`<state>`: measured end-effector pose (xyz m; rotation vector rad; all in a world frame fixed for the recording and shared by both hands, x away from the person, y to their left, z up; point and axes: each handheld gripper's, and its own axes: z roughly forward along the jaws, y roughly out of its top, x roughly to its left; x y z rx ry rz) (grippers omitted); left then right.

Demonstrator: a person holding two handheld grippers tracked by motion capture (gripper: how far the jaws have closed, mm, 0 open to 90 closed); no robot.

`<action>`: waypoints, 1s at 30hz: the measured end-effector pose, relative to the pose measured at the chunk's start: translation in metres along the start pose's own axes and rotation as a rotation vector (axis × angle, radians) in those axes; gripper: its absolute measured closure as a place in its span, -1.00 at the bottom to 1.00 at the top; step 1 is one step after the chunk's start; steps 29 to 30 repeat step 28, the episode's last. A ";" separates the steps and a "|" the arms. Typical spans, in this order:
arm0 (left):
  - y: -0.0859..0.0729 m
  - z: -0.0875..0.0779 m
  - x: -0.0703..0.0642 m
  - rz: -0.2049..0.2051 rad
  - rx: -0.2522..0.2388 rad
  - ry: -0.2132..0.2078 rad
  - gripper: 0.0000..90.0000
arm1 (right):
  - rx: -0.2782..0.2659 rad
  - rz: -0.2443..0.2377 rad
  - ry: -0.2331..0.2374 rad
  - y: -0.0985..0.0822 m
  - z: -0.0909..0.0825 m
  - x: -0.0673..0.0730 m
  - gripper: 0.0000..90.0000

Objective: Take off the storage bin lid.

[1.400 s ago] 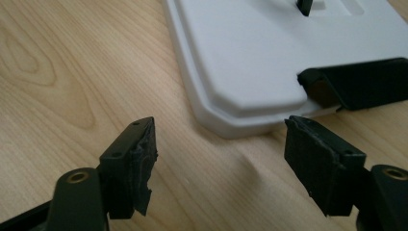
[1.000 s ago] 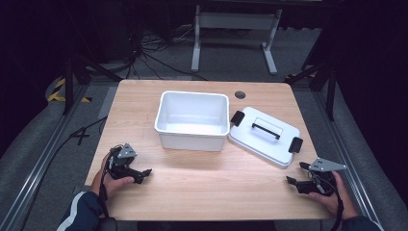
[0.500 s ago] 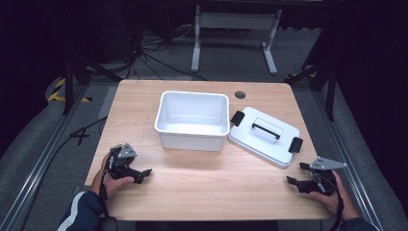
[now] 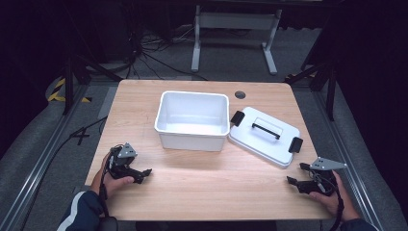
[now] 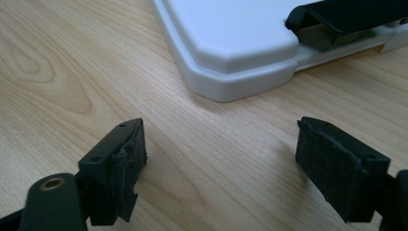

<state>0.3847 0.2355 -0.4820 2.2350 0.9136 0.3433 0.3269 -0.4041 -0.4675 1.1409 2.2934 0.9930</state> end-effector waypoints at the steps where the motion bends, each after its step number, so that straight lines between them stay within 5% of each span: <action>1: 0.000 0.000 0.000 0.001 0.000 0.000 -1.00 | 0.000 0.000 0.000 0.000 0.000 0.000 -0.59; 30: 0.000 0.000 -0.001 -0.009 -0.005 0.013 -1.00 | 0.000 -0.014 0.013 0.000 0.000 -0.001 -0.59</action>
